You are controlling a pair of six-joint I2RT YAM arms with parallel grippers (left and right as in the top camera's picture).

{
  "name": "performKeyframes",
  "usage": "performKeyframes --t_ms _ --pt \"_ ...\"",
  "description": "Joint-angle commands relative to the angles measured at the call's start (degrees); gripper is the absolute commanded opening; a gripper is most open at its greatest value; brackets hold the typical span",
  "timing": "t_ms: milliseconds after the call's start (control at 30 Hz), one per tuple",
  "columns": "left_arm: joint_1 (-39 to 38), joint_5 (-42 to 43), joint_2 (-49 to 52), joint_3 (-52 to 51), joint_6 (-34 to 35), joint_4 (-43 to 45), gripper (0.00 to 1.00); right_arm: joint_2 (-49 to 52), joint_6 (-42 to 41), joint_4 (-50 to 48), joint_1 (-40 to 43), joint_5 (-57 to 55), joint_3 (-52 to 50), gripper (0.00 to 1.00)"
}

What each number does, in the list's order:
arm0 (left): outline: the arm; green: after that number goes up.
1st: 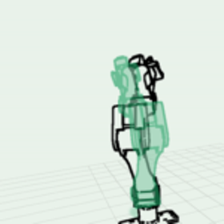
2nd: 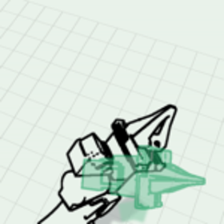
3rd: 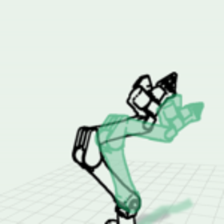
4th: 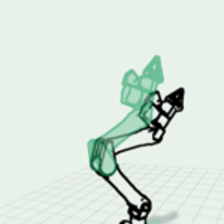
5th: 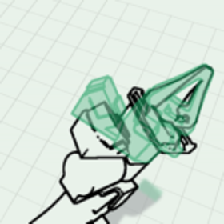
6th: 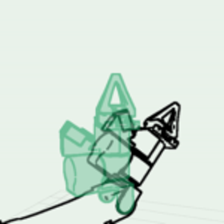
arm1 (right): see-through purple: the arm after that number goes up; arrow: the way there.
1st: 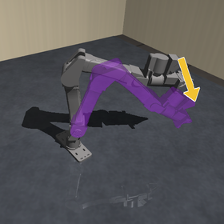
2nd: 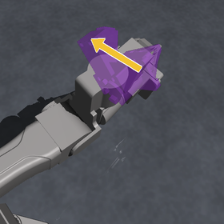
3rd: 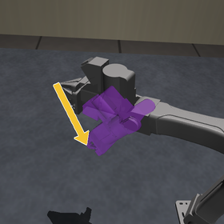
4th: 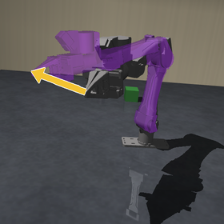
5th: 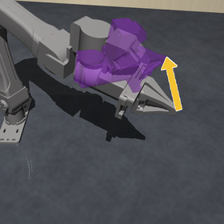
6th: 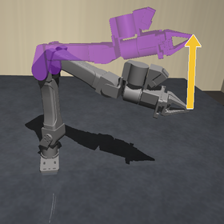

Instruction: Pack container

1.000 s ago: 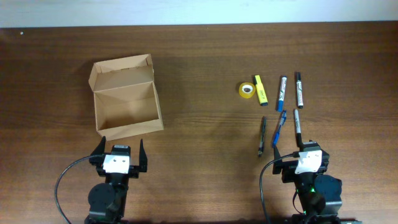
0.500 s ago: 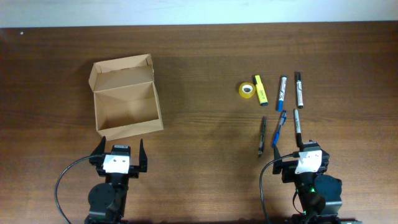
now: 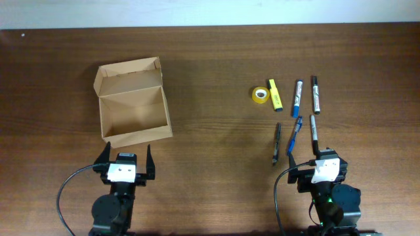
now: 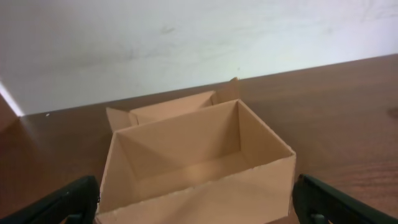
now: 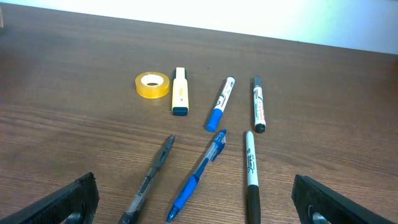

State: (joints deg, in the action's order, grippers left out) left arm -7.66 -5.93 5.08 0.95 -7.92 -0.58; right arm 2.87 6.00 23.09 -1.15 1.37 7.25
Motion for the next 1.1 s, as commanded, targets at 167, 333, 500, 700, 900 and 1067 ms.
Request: performKeyframes --t_ms 167,333,500,700,900,1067 --pt "-0.17 7.65 0.68 15.91 4.81 -7.87 1.0 -0.52 -0.5 -0.22 0.52 0.07 -0.5 0.99" --pt "-0.17 7.67 13.31 32.39 4.9 -21.97 1.0 -0.52 -0.5 -0.22 0.52 0.07 -0.5 0.99" --pt "-0.17 7.67 34.93 51.45 4.87 -32.85 1.0 -0.52 -0.5 -0.22 0.52 0.07 -0.5 0.99" --pt "-0.2 9.51 64.46 78.75 4.87 -46.07 1.0 -0.52 -0.5 -0.22 0.52 0.07 -0.5 0.99" --pt "-0.17 26.56 80.21 88.85 5.2 -46.88 1.0 -0.52 -0.5 -0.22 0.52 0.07 -0.5 0.99" --pt "-0.17 26.27 87.49 88.85 21.94 -46.05 1.0 -0.52 -0.5 -0.22 0.52 0.07 -0.5 0.99"
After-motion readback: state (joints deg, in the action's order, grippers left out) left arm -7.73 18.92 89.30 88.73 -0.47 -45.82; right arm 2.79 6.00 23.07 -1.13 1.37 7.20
